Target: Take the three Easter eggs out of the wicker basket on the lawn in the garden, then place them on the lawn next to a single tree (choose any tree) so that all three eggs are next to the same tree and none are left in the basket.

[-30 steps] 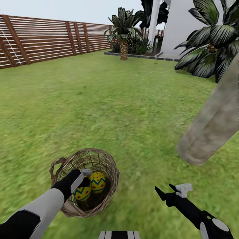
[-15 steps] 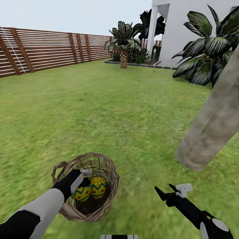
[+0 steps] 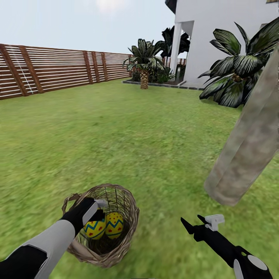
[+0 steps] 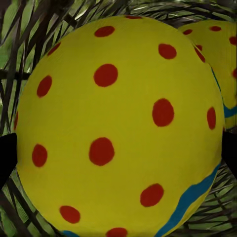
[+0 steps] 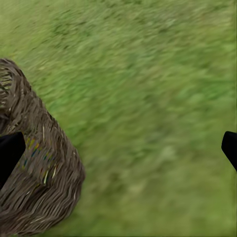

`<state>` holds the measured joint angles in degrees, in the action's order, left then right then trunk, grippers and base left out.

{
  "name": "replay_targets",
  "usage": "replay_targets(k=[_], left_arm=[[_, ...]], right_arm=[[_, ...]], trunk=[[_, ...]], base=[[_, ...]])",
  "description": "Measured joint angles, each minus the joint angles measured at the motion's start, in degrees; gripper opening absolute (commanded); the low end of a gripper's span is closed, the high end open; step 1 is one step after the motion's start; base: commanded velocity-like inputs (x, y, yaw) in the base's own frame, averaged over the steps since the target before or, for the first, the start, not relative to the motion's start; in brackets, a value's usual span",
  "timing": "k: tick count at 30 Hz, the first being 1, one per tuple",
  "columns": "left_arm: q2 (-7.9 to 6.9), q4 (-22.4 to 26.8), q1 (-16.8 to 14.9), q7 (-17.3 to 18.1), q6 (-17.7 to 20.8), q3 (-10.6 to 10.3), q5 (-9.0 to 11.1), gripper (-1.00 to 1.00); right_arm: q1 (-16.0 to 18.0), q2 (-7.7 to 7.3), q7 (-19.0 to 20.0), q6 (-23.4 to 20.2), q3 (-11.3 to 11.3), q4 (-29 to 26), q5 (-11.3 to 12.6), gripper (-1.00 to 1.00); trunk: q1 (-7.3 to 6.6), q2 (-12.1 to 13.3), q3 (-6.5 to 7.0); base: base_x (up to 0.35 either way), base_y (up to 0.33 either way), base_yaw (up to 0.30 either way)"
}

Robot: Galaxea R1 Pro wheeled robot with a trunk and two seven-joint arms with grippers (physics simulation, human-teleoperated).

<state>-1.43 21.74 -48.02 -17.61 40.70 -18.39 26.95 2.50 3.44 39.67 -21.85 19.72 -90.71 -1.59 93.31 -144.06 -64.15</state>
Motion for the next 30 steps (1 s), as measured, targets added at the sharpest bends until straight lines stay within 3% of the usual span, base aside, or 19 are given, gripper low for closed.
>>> replay_targets(k=[30], left_arm=[[0.09,0.0,0.0,-0.1,0.2,0.0,-0.1,-1.0]], right_arm=[[0.0,0.01,-0.1,0.0,0.0,0.0,0.0,1.0]], trunk=[[-0.77,0.4,6.65]], base=[[-0.017,0.0,0.0]])
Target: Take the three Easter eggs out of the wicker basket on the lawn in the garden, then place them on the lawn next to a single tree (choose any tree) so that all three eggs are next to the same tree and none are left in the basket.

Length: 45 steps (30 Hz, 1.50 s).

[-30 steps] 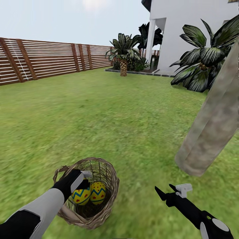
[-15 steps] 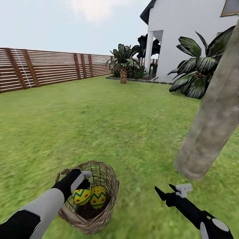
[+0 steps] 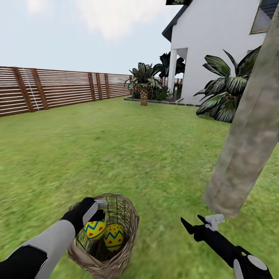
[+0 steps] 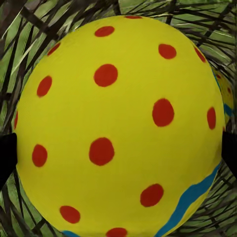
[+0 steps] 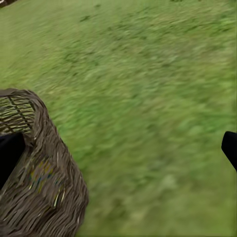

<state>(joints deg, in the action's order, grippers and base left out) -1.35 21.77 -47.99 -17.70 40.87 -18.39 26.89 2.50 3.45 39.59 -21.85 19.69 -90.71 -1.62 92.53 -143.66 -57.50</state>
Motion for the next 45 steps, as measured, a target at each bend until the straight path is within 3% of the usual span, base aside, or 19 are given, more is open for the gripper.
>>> replay_targets(k=[23,33,45], left_arm=[[0.0,0.1,0.0,-0.1,0.0,0.0,0.0,-1.0],[0.0,0.0,0.0,-0.1,0.1,-0.1,-0.1,-1.0],[0.33,1.2,0.0,-0.1,0.2,-0.5,-0.1,-1.0]], right_arm=[[0.0,0.0,0.0,0.0,-0.1,0.0,0.0,1.0],[0.0,0.0,0.0,0.0,0.0,0.0,0.0,1.0],[0.0,-0.07,0.0,0.1,0.0,0.0,0.0,1.0]], trunk=[[-0.59,0.3,5.1],[-0.83,0.5,7.31],[-3.48,5.3,9.47]], base=[[-0.019,0.0,0.0],[-0.256,-0.017,0.0],[-0.026,-0.007,0.0]])
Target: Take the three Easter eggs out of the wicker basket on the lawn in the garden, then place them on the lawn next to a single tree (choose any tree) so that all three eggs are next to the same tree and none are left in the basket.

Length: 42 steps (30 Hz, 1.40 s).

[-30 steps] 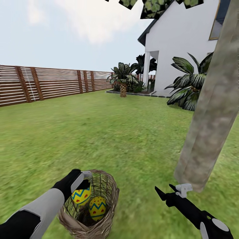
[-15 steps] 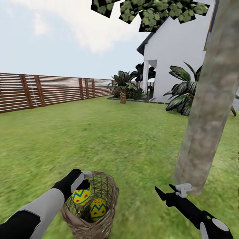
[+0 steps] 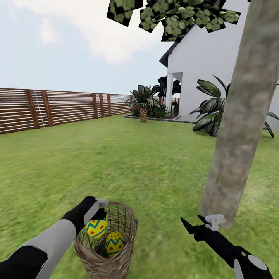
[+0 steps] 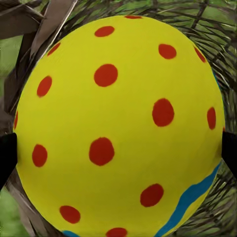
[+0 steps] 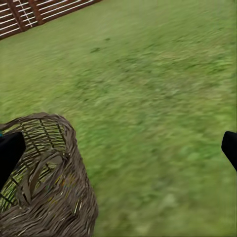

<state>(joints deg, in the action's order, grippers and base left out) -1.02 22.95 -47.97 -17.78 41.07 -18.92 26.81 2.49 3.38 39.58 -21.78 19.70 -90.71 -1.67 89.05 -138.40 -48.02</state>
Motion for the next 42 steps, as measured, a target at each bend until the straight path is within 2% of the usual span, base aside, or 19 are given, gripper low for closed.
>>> replay_targets(k=[2,7,10,16,20,23,29,42], left_arm=[[-0.08,1.2,0.0,0.0,1.8,0.2,0.1,-1.0],[-0.2,11.1,0.1,0.1,7.0,0.5,0.0,-1.0],[-0.21,13.8,0.1,0.0,9.5,0.5,0.0,-1.0],[-0.21,16.3,0.1,0.0,10.7,0.5,0.0,-1.0],[-0.37,26.5,0.7,-0.1,12.9,0.4,0.1,-1.0],[-0.44,32.0,0.9,-0.1,14.2,0.4,0.0,-1.0],[-0.46,38.0,2.1,-0.2,15.8,0.4,0.0,-1.0],[-0.41,40.2,2.7,-0.2,16.0,-0.1,-0.1,-1.0]], right_arm=[[0.0,-0.01,0.0,0.0,0.1,0.0,0.0,1.0],[0.0,0.0,0.0,-0.1,0.0,0.0,0.0,1.0],[0.0,0.05,0.0,-0.1,0.0,0.0,0.0,1.0],[0.0,0.01,0.0,-0.1,0.0,0.0,0.0,1.0],[0.0,0.03,0.0,-0.1,0.0,0.0,0.0,1.0],[0.0,0.05,0.0,-0.1,0.0,0.0,0.0,1.0],[0.0,0.01,0.0,0.0,0.0,0.0,0.0,1.0],[0.0,0.04,0.1,-0.1,0.0,0.0,0.1,1.0]], trunk=[[-0.44,0.8,0.36],[-1.54,2.8,1.26],[-2.2,4.0,1.8],[-3.52,6.4,2.88],[-4.4,8.0,3.6],[-5.05,9.2,4.13],[-5.28,9.6,4.31],[-5.26,9.6,4.66]], base=[[0.0,0.0,0.0],[0.0,0.0,0.0],[0.0,0.0,0.0],[0.0,0.0,0.0],[0.0,0.0,0.0],[0.0,0.0,0.0],[0.02,0.0,0.0],[-0.032,-0.055,-0.079]])
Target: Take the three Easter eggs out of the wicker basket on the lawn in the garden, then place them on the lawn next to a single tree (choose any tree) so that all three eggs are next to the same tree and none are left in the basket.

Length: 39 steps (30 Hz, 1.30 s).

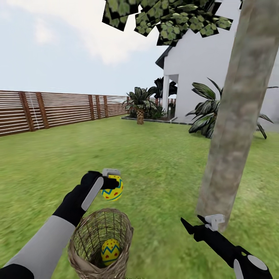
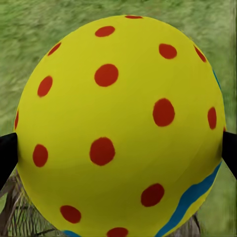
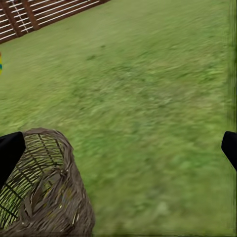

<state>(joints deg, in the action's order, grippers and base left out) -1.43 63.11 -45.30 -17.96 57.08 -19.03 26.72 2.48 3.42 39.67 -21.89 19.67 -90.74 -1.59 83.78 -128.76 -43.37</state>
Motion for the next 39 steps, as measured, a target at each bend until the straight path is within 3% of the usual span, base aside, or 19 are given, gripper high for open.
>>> replay_targets(k=[14,31,39], left_arm=[[0.0,0.1,0.0,0.0,0.0,0.0,0.0,-1.0],[0.25,-1.2,0.4,0.0,0.4,0.6,0.1,-1.0],[0.2,-1.3,0.3,0.0,0.4,0.6,0.0,-1.0]], right_arm=[[0.0,-0.04,0.0,0.0,0.0,0.0,0.0,1.0],[0.1,-0.03,0.0,0.1,-0.2,0.1,-0.1,1.0],[0.0,-0.02,0.2,0.1,-0.1,0.1,-0.1,1.0]], trunk=[[-0.01,0.0,1.06],[-3.74,6.8,4.75],[-5.48,10.0,6.4]], base=[[-0.138,-0.123,-0.19],[-0.006,0.0,-0.086],[-0.223,0.0,-0.086]])
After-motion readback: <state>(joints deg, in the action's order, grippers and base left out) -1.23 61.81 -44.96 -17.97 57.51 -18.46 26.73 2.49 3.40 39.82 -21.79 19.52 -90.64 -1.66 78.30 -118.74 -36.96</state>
